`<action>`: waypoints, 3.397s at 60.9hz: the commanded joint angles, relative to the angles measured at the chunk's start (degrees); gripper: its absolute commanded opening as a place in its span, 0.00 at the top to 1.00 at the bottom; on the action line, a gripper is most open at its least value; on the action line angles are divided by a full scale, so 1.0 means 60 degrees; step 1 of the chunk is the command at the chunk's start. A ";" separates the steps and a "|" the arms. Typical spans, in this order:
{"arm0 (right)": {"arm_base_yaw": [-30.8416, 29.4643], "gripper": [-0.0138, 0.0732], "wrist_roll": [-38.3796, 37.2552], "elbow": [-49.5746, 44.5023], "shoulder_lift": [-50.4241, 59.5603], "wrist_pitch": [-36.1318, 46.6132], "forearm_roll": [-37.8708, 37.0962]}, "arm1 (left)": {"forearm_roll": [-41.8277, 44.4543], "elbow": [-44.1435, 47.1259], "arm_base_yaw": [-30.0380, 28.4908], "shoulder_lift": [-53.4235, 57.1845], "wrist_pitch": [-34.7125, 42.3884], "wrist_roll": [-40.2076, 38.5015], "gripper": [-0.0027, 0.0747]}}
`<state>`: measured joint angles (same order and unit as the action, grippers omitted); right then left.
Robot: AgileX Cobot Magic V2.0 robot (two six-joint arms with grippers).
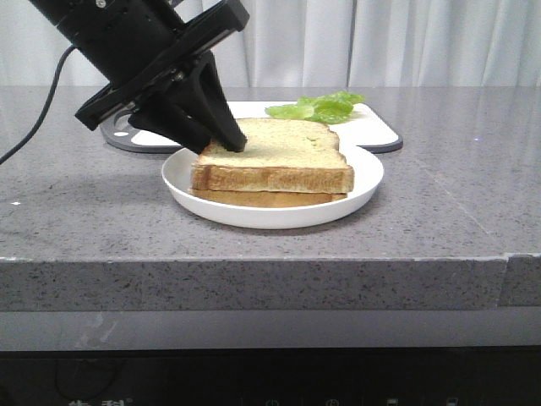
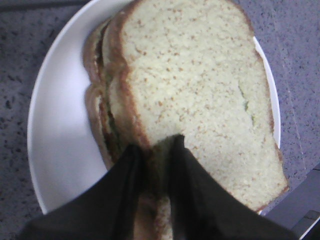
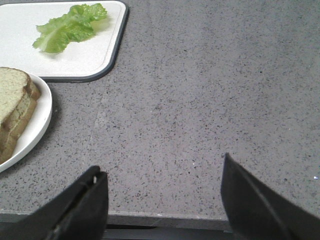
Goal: Left arm grabs bread, right arm adds lettuce
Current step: 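Lower the left gripper onto the top bread slice on the plate, then grasp the top bread slice with the left gripper and lift it away, then move the right gripper down to the lettuce leaf on the cutting board, then grasp the lettuce leaf with the right gripper and lift it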
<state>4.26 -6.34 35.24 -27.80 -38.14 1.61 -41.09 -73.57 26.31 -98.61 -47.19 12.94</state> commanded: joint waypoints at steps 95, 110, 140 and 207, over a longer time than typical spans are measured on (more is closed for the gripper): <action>-0.0035 0.33 0.3607 0.4982 -0.7812 0.0656 0.5881 | 0.2243 0.3395 -0.2994 0.9076 -0.0454 0.0006 0.99; -0.0035 0.33 0.3874 0.7444 -1.0519 0.0259 0.6500 | 0.2243 0.3400 -0.2994 0.9076 -0.0508 0.0006 0.99; -0.0035 0.33 0.3874 1.1235 -1.4279 -0.0257 0.6916 | 0.2225 0.3400 -0.2994 0.9076 -0.0508 0.0006 0.99; -0.0004 0.98 0.4987 1.3089 -1.5357 -0.1751 0.8708 | 0.2243 0.3400 -0.2994 0.9076 -0.0491 0.0006 0.99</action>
<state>4.37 21.49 111.83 -126.59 -47.36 52.02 -25.94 -51.68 8.49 -44.34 -53.70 13.05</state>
